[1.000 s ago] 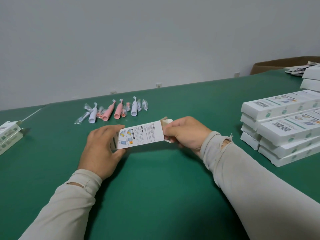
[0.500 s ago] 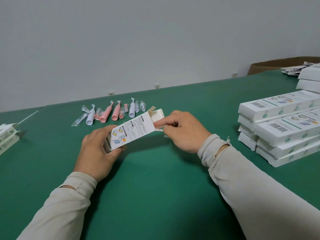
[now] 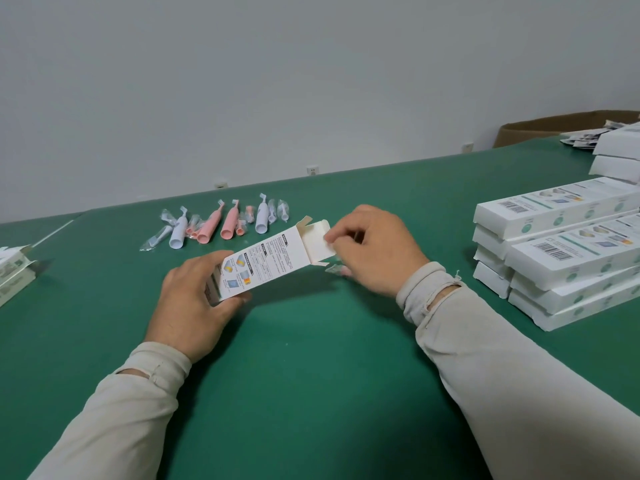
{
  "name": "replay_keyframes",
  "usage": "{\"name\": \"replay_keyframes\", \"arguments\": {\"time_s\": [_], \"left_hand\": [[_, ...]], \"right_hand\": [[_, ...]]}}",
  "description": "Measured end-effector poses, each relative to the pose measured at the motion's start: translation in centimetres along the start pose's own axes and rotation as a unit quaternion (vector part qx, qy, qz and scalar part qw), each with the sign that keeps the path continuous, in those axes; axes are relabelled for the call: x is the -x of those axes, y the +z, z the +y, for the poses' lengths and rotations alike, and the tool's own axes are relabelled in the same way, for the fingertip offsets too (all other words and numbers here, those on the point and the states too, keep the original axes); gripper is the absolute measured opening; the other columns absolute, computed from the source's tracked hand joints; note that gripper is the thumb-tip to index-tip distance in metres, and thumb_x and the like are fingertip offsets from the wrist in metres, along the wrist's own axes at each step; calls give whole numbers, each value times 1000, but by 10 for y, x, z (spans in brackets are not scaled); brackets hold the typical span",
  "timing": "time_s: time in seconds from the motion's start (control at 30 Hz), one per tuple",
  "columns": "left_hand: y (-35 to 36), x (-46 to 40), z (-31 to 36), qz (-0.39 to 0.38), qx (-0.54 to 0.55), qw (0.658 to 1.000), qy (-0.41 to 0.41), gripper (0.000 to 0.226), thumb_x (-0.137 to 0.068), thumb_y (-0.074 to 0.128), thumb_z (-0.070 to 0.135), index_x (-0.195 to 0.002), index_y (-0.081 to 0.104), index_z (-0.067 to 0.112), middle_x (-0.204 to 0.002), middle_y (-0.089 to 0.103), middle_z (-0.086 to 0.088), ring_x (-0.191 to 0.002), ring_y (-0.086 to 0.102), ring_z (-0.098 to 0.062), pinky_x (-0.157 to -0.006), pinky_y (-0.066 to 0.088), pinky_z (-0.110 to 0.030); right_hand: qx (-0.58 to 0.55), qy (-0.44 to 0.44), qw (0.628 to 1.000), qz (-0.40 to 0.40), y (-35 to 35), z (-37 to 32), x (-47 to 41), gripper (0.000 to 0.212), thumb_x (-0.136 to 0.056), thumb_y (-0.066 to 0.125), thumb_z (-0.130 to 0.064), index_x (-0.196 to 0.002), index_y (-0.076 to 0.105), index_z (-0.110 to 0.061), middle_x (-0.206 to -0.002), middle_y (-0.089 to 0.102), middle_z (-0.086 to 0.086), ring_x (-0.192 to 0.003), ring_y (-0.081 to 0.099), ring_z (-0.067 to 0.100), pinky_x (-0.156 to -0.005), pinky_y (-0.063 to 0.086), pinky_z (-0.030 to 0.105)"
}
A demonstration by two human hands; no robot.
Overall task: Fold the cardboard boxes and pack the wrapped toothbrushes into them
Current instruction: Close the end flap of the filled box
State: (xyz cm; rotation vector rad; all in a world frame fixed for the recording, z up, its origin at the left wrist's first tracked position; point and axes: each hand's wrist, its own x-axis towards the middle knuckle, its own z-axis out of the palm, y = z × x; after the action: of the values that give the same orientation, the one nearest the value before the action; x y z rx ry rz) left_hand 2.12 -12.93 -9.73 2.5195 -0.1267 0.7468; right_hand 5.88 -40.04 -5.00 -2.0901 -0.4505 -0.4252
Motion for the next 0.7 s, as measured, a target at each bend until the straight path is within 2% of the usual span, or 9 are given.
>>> {"name": "replay_keyframes", "arguments": {"time_s": [0.1, 0.17, 0.23, 0.33, 0.47, 0.6, 0.7], "left_hand": [[0, 0, 1, 16, 7, 1000, -2, 59, -74, 82, 18, -115, 52, 48, -104, 53, 17, -108, 46, -21, -94, 30, -31], [0, 0, 0, 24, 4, 1000, -15, 54, -73, 80, 16, -114, 54, 41, -104, 56, 12, -107, 48, -24, -93, 31, -32], [-1, -2, -2, 31, -4, 999, -33, 52, -72, 79, 16, -117, 58, 31, -105, 58, 6, -106, 49, -27, -93, 32, -32], [-2, -1, -2, 35, -11, 998, -43, 54, -73, 79, 16, -121, 59, 28, -105, 58, 4, -107, 49, -29, -94, 31, -31], [-4, 1, 0, 32, -3, 999, -37, 52, -74, 81, 17, -117, 58, 37, -105, 54, 9, -109, 47, -27, -94, 26, -27], [-5, 1, 4, 37, 8, 999, -29, 55, -73, 81, 15, -113, 54, 43, -105, 53, 12, -108, 46, -23, -95, 25, -26], [-5, 1, 4, 41, 9, 999, -22, 53, -73, 81, 13, -117, 60, 34, -105, 53, 13, -108, 46, -21, -96, 27, -28]], "right_hand": [[-25, 62, 991, 116, -9, 14, -5, 26, -84, 57, -18, -67, 67, -35, -77, 66, -19, -66, 59, -2, -69, 46, 21], [4, 117, 985, 128, -11, 25, -6, 22, -86, 56, -18, -71, 67, -30, -77, 67, -20, -71, 63, 4, -72, 50, 25], [58, 156, 983, 73, -10, 33, -5, 17, -86, 57, -20, -76, 67, -28, -84, 68, -19, -81, 65, 11, -80, 53, 30], [130, 177, 975, -41, -9, 32, -3, 10, -85, 59, -24, -81, 64, -32, -92, 69, -14, -89, 65, 17, -88, 54, 33], [206, 139, 966, -77, -9, 17, -2, 9, -83, 61, -29, -75, 64, -30, -79, 68, -13, -77, 65, 15, -74, 55, 31], [342, 168, 914, -138, -14, 4, -1, 19, -86, 65, -43, -83, 68, -25, -81, 70, -7, -77, 66, 19, -70, 54, 29], [367, 188, 888, -204, -16, 0, 1, 26, -84, 67, -47, -87, 66, -21, -82, 69, -3, -77, 67, 21, -69, 52, 28]]}}
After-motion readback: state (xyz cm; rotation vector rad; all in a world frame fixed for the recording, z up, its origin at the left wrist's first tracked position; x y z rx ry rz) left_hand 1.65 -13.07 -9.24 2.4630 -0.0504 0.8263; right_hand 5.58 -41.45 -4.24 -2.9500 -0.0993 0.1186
